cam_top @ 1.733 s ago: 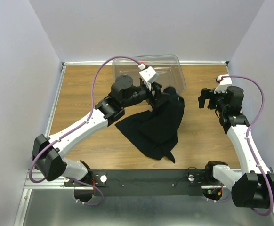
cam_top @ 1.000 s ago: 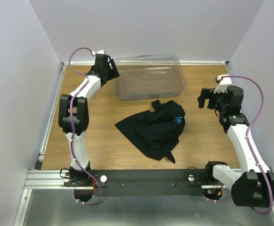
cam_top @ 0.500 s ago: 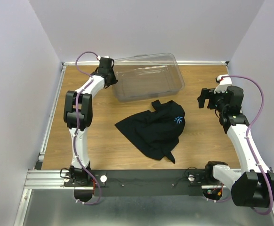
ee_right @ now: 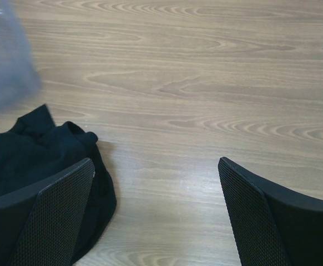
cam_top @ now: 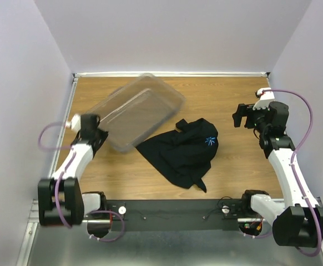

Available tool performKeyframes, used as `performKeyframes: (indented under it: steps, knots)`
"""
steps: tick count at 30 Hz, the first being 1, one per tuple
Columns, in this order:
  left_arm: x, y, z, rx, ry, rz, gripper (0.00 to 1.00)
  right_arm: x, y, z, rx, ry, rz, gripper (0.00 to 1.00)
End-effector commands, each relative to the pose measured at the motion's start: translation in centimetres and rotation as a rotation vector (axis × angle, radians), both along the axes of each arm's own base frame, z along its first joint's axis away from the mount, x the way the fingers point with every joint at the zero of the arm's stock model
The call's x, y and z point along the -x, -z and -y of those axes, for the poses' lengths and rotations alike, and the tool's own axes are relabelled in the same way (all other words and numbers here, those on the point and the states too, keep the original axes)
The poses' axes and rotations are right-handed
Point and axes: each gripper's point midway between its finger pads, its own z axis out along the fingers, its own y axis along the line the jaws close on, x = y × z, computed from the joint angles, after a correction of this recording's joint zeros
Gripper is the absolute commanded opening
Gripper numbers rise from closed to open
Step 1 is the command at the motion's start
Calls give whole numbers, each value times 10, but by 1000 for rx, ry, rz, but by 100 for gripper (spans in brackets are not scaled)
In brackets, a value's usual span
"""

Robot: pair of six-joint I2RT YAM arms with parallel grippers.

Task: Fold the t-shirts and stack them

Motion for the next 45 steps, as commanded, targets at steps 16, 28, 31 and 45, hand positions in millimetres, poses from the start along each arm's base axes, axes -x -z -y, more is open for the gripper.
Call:
performKeyframes:
  steps: [16, 28, 31, 45]
  knots:
    - [2, -11, -119, 254, -832, 226, 0, 4, -21, -4, -21, -16, 57, 100]
    - [4, -53, -111, 142, -624, 228, 80, 11, -13, -24, -7, -166, 36, 100]
    - [23, -87, -97, 65, -460, 299, 87, 33, -2, -62, -23, -438, 10, 100]
    - [77, -117, 211, -51, 1095, 565, 95, 82, 44, -113, -63, -928, -81, 97]
